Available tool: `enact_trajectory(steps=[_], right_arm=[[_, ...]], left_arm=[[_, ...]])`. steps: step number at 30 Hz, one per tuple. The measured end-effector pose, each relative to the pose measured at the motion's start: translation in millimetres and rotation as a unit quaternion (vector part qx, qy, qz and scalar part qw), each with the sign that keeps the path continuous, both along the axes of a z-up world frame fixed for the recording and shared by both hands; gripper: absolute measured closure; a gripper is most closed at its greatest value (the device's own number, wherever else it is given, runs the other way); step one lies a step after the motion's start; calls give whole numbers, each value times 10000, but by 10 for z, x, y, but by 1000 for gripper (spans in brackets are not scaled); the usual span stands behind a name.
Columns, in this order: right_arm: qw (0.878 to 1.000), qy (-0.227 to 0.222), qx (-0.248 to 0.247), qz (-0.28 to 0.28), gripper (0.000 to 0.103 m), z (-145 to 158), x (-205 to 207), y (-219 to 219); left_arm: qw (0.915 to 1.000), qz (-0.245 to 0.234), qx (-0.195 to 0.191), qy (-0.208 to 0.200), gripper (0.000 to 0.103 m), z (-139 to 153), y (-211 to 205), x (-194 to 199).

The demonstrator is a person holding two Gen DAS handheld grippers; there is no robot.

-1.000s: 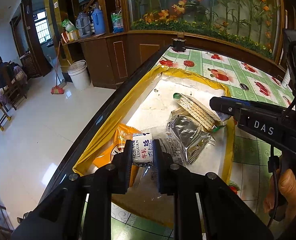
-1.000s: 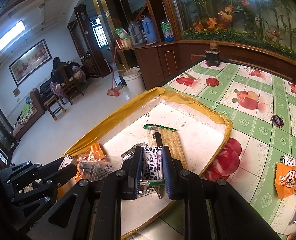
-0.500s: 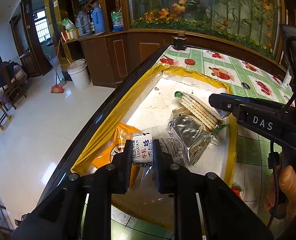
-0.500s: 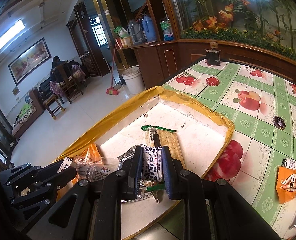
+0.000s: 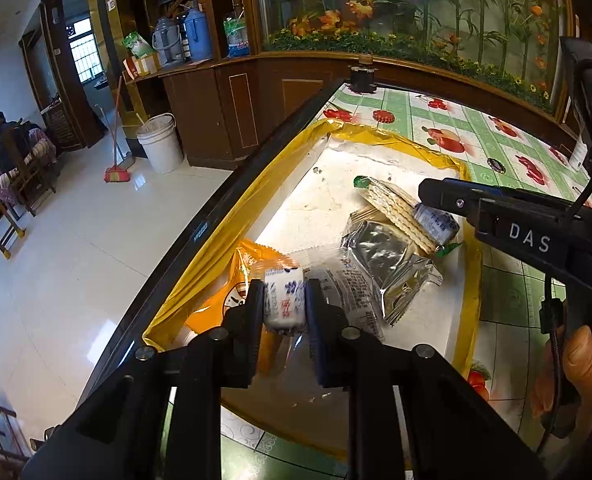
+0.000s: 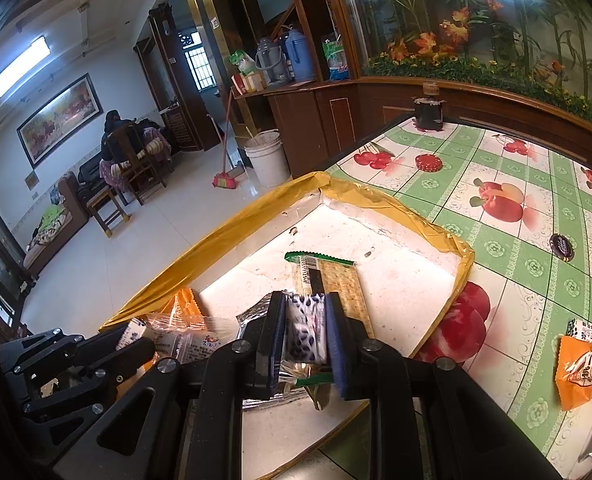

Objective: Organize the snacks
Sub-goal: 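Open both tools to drop the milk packs into the yellow tray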

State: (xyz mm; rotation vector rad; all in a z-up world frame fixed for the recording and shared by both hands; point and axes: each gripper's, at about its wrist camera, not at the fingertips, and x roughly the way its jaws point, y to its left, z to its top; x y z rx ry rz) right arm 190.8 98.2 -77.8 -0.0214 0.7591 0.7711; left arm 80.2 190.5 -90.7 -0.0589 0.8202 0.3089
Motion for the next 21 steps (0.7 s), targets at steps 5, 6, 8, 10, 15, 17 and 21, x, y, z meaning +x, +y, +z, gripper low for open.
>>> enact_trajectory(steps=[5,6,8,10,15,17,21], right_arm=[[10000,-17,55,-31,70,42,-19,-25],[10000,-20,72,-36,69,54,-24,-38],[9999,-54,116,-67,64,84,-50,-72],[9997,-49,226,-98,59,121,-90,-123],[9967,-5,805,-139,26,230,-251,-324],[9945,51,1012,-251,21,267,-321,-421],[9878,218,1446,-533,16,309,-449,-642]], left_arm=[[9997,137,-36,-211,40,93,36,-79],[9996,154,-40,-234,40,110,37,-91],[9995,179,-51,-272,40,138,43,-118],[9994,190,-96,-288,40,159,46,-140],[9990,193,-214,-354,40,222,-4,-221],[9984,202,-307,-440,40,261,-51,-277],[9954,231,-696,-610,40,299,-217,-399]])
